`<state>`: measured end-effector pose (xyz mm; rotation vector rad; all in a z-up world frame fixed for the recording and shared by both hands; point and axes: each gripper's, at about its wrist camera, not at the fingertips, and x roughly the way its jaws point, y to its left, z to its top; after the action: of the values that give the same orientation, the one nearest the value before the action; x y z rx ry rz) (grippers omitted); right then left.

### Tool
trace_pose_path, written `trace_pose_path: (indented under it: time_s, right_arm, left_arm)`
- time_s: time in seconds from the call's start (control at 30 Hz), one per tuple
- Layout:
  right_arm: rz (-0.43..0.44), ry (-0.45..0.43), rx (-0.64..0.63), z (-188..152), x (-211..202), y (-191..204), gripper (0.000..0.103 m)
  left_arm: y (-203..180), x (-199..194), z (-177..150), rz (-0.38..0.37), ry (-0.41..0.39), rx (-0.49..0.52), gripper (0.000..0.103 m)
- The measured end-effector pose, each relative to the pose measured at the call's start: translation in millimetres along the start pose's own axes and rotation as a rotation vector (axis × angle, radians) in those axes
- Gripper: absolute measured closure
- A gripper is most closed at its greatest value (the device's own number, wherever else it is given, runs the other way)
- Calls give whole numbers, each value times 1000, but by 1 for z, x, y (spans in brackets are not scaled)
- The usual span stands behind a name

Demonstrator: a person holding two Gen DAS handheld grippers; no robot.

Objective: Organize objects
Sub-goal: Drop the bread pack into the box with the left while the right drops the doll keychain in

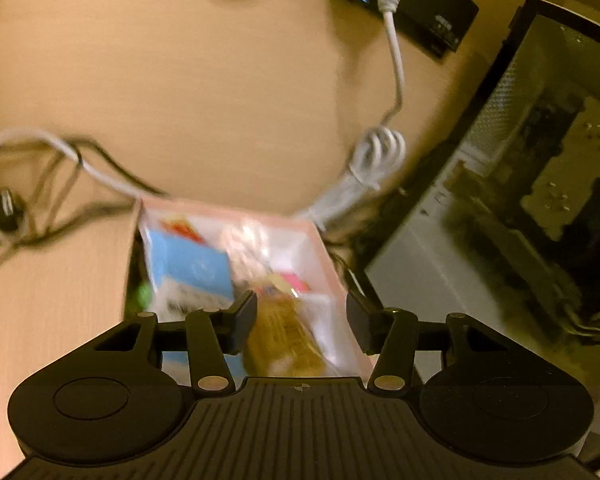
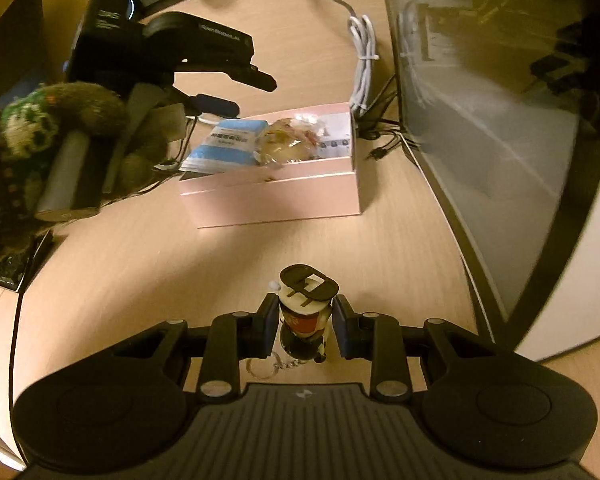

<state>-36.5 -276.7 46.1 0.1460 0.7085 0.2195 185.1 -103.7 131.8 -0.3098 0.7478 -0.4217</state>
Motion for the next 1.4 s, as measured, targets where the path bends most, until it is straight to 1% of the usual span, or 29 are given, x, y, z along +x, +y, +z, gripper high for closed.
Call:
trace_pose_path:
  time_s: [0.07, 0.13, 0.2, 0.3, 0.37, 0.43, 0.5, 0.53, 0.57, 0.63, 0.73, 0.8, 0.83, 0.93, 0.97, 1.0, 1.03, 1.07, 1.13, 1.2, 1.27, 1.33, 1.4]
  right_arm:
    - [8, 1, -1, 1, 2, 4, 75]
    - [18, 12, 0, 0, 4, 8, 75]
    - [14, 23, -10, 0, 3, 12, 75]
    - [-7, 36, -26, 1, -1, 13, 75]
    - [-27, 51, -31, 4, -4, 11, 75]
    - [-45, 60, -50, 8, -6, 10, 75]
    - [-46, 65, -66, 17, -7, 8, 75]
    - [-39, 61, -67, 24, -7, 8, 75]
    - [-30, 51, -66, 33, -8, 8, 75]
    - [-9, 10, -60, 60, -7, 9, 75]
    - [14, -87, -47, 113, -3, 17, 75]
    - [5, -164, -31, 151, 3, 23, 75]
    - [-10, -212, -11, 170, 8, 25, 75]
    - [-75, -322, 55, 216, 31, 29, 73]
    - [-94, -326, 69, 227, 41, 28, 63]
    - [-108, -306, 87, 237, 53, 26, 59]
    - [-118, -286, 118, 244, 62, 22, 59]
    - [-118, -277, 143, 247, 64, 19, 59]
    - [-120, -299, 152, 243, 55, 17, 58]
    - [-142, -309, 122, 233, 44, 17, 51]
    - [-166, -297, 64, 216, 37, 20, 51]
    - [-199, -262, 11, 197, 36, 19, 48]
    - [-199, -194, -22, 174, 42, 15, 47]
  left_arm:
    - [-5, 6, -6, -35, 52, 1, 50]
    - [-10, 25, -12, -35, 120, 15, 52]
    - [-10, 40, -15, -28, 135, 12, 52]
    - [-4, 63, -16, -55, 176, -36, 53]
    - [1, 59, -18, -79, 162, -68, 53]
    - [7, 40, -22, -113, 124, -110, 53]
    - [14, 14, -26, -137, 90, -138, 53]
    - [19, -6, -31, -138, 72, -135, 53]
    - [23, -19, -34, -130, 58, -125, 53]
    - [32, -53, -51, -77, 41, -76, 53]
    - [50, -82, -80, 3, 80, -39, 53]
    - [66, -95, -98, 58, 116, -56, 53]
    - [74, -100, -104, 79, 121, -74, 53]
    - [95, -115, -116, 107, 116, -137, 53]
    - [103, -122, -118, 118, 108, -152, 53]
    - [108, -125, -119, 125, 101, -164, 53]
    - [114, -129, -119, 130, 96, -177, 53]
    - [119, -130, -120, 134, 91, -190, 53]
    - [128, -132, -120, 135, 83, -215, 53]
    - [134, -130, -118, 122, 84, -237, 53]
    - [131, -126, -111, 92, 75, -236, 53]
    - [122, -118, -98, 59, 56, -215, 53]
    - [109, -108, -80, 32, 34, -189, 53]
